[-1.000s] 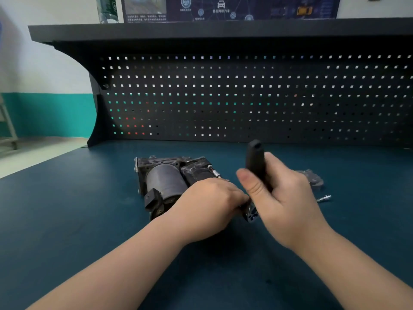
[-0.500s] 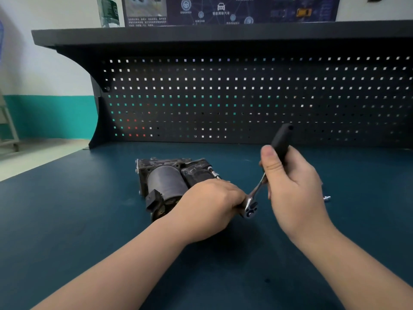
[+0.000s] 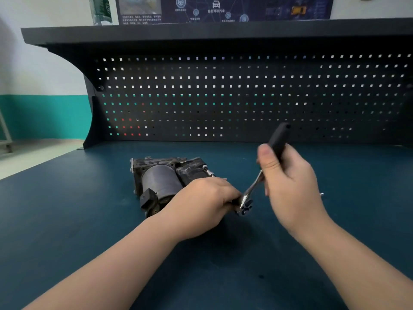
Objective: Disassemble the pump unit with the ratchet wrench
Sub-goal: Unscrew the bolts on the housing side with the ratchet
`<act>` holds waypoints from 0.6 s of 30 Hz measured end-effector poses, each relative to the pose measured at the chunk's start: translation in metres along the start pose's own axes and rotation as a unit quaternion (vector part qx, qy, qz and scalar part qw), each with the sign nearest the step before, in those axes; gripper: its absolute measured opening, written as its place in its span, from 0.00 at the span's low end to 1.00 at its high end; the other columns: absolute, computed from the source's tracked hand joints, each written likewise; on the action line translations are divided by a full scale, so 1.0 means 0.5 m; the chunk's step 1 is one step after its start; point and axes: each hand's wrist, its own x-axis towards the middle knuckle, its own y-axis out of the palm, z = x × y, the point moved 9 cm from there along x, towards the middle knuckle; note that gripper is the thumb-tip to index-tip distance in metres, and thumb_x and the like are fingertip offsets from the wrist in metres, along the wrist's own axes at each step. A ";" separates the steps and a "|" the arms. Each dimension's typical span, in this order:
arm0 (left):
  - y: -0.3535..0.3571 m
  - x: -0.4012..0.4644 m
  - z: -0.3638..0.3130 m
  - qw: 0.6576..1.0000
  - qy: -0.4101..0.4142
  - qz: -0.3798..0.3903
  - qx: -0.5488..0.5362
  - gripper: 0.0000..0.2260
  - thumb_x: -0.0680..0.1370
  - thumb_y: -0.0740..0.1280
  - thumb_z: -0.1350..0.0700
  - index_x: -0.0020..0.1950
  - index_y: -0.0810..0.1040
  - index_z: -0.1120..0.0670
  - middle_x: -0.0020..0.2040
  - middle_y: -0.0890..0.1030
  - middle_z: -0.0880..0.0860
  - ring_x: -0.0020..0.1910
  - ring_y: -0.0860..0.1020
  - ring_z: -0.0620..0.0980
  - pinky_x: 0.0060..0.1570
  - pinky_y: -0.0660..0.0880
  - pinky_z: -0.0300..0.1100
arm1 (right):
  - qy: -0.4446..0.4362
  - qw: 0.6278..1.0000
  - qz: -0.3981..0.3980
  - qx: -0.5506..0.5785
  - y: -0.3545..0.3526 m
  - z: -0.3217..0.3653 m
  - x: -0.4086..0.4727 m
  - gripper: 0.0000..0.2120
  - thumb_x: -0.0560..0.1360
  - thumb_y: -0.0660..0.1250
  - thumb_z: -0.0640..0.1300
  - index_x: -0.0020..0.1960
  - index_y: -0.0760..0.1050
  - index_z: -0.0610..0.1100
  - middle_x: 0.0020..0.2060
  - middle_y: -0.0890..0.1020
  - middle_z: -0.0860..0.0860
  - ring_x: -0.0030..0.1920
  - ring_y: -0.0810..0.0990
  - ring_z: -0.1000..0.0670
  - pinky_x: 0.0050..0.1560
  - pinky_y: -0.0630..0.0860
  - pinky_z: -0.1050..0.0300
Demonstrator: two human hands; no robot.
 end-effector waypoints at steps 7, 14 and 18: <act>-0.001 0.001 0.016 0.997 -0.057 -0.033 -0.030 0.10 0.72 0.67 0.65 0.50 0.83 0.58 0.46 0.84 0.53 0.48 0.80 0.53 0.52 0.75 0.47 | 0.367 0.891 -0.135 0.232 -0.009 -0.157 -0.043 0.19 0.81 0.57 0.56 0.37 0.67 0.44 0.20 0.67 0.51 0.17 0.61 0.55 0.19 0.59 0.65; 0.019 0.002 0.027 0.997 -0.072 0.008 -0.013 0.11 0.73 0.66 0.64 0.53 0.81 0.56 0.48 0.82 0.53 0.51 0.77 0.53 0.53 0.72 0.48 | 0.407 0.859 -0.129 0.282 0.009 -0.183 -0.057 0.19 0.81 0.58 0.56 0.37 0.66 0.44 0.16 0.65 0.52 0.15 0.57 0.55 0.18 0.54 0.67; 0.044 0.003 0.024 0.989 -0.068 0.033 0.124 0.19 0.77 0.64 0.56 0.68 0.72 0.48 0.60 0.79 0.46 0.62 0.73 0.51 0.66 0.65 0.52 | 0.288 0.934 -0.098 0.187 -0.005 -0.139 -0.016 0.16 0.79 0.61 0.53 0.39 0.69 0.42 0.16 0.66 0.53 0.16 0.61 0.56 0.17 0.58 0.63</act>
